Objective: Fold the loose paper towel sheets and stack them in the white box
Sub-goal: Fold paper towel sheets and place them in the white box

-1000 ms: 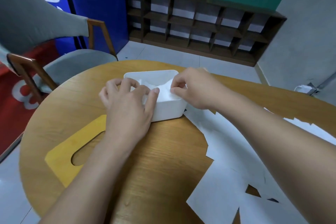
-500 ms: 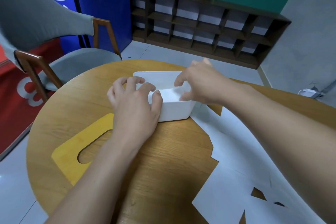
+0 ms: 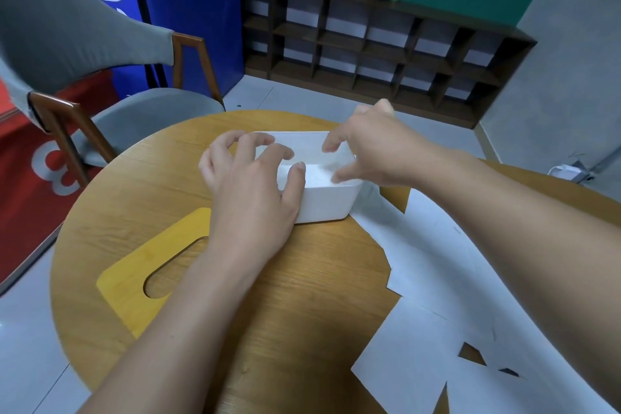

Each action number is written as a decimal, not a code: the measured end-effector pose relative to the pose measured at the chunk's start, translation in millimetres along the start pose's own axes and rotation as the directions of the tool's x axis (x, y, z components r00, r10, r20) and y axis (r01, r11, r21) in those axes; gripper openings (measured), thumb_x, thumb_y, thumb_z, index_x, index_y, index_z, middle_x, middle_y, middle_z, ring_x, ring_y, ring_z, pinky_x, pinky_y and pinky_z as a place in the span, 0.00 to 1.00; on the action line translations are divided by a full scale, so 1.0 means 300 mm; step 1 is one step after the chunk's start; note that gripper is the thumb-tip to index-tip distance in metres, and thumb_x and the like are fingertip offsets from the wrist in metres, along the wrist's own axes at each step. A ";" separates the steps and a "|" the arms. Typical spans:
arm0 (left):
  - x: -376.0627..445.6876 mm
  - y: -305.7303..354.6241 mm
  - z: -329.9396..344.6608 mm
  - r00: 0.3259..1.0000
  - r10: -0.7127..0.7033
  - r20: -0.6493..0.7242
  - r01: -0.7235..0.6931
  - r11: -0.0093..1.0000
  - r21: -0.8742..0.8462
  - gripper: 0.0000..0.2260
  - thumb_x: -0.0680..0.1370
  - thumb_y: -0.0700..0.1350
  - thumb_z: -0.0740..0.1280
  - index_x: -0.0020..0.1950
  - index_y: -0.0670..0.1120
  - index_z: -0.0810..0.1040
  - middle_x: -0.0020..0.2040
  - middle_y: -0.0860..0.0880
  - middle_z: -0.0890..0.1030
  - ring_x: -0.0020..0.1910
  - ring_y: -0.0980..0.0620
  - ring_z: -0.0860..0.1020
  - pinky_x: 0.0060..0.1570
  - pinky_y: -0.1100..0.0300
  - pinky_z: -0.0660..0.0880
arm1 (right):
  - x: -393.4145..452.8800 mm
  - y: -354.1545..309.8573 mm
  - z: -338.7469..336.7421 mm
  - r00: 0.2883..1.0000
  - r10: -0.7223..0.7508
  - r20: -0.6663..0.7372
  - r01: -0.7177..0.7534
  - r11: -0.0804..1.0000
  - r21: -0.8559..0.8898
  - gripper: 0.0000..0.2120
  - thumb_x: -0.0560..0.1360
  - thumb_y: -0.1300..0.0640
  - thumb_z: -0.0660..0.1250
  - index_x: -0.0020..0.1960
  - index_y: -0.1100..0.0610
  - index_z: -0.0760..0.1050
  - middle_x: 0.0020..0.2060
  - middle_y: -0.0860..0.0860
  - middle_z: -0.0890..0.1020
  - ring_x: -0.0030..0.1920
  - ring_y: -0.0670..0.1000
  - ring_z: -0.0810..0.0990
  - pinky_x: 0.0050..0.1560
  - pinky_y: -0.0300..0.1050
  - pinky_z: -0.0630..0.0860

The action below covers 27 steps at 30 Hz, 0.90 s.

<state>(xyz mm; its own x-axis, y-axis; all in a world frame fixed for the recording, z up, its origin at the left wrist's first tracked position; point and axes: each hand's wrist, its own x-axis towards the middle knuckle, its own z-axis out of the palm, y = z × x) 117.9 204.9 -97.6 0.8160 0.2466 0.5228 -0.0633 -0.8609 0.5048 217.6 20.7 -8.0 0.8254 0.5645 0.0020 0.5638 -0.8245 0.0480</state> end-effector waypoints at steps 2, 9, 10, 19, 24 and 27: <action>-0.013 0.032 -0.021 0.999 0.048 -0.016 -0.049 0.998 -0.041 0.11 0.84 0.56 0.68 0.61 0.54 0.86 0.69 0.55 0.79 0.75 0.44 0.66 0.75 0.43 0.60 | -0.054 -0.004 -0.036 0.997 0.025 -0.069 -0.021 0.999 0.047 0.26 0.78 0.40 0.78 0.74 0.43 0.79 0.48 0.35 0.73 0.58 0.50 0.60 0.59 0.43 0.59; -0.167 0.204 0.026 0.971 0.216 0.097 -0.178 0.935 -0.307 0.08 0.83 0.51 0.72 0.61 0.54 0.86 0.60 0.60 0.80 0.65 0.50 0.70 0.66 0.53 0.71 | -0.447 0.067 0.021 0.955 0.224 -0.195 -0.140 0.919 0.370 0.16 0.77 0.43 0.79 0.63 0.38 0.83 0.50 0.32 0.80 0.57 0.46 0.70 0.60 0.44 0.68; -0.193 0.228 0.038 0.960 0.240 0.144 -0.181 0.926 -0.332 0.09 0.83 0.51 0.72 0.62 0.54 0.85 0.60 0.60 0.80 0.65 0.51 0.70 0.66 0.56 0.71 | -0.507 0.080 0.058 0.948 0.264 -0.176 -0.176 0.900 0.398 0.15 0.77 0.42 0.79 0.62 0.37 0.83 0.52 0.34 0.82 0.58 0.48 0.72 0.60 0.45 0.70; -0.328 0.325 0.184 0.823 0.363 0.437 -0.217 0.912 -0.348 0.12 0.83 0.51 0.71 0.66 0.55 0.84 0.61 0.59 0.84 0.62 0.56 0.76 0.61 0.60 0.72 | -0.790 0.141 0.329 0.869 0.478 -0.128 -0.341 0.766 0.545 0.14 0.78 0.45 0.78 0.63 0.41 0.84 0.58 0.33 0.82 0.59 0.40 0.76 0.69 0.48 0.69; -0.338 0.316 0.218 0.812 0.343 0.472 -0.220 0.929 -0.298 0.15 0.82 0.51 0.74 0.68 0.54 0.83 0.65 0.57 0.83 0.67 0.52 0.75 0.63 0.64 0.67 | -0.785 0.163 0.399 0.830 0.536 -0.152 -0.400 0.763 0.507 0.22 0.80 0.41 0.74 0.73 0.41 0.77 0.69 0.37 0.79 0.71 0.46 0.73 0.73 0.47 0.61; -0.349 0.310 0.220 0.802 0.338 0.492 -0.225 0.935 -0.275 0.18 0.81 0.52 0.73 0.71 0.54 0.81 0.67 0.56 0.80 0.69 0.52 0.72 0.64 0.62 0.66 | -0.783 0.169 0.419 0.819 0.557 -0.140 -0.434 0.760 0.484 0.25 0.80 0.40 0.73 0.74 0.41 0.74 0.67 0.38 0.80 0.69 0.49 0.73 0.74 0.52 0.62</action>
<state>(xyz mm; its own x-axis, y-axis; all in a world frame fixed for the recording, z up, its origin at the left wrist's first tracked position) 64.6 69.6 -150.8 0.9160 -0.3121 0.2522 -0.4009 -0.7380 0.5429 55.9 -158.7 -131.7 0.9857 0.0084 0.1682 0.0840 -0.8902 -0.4478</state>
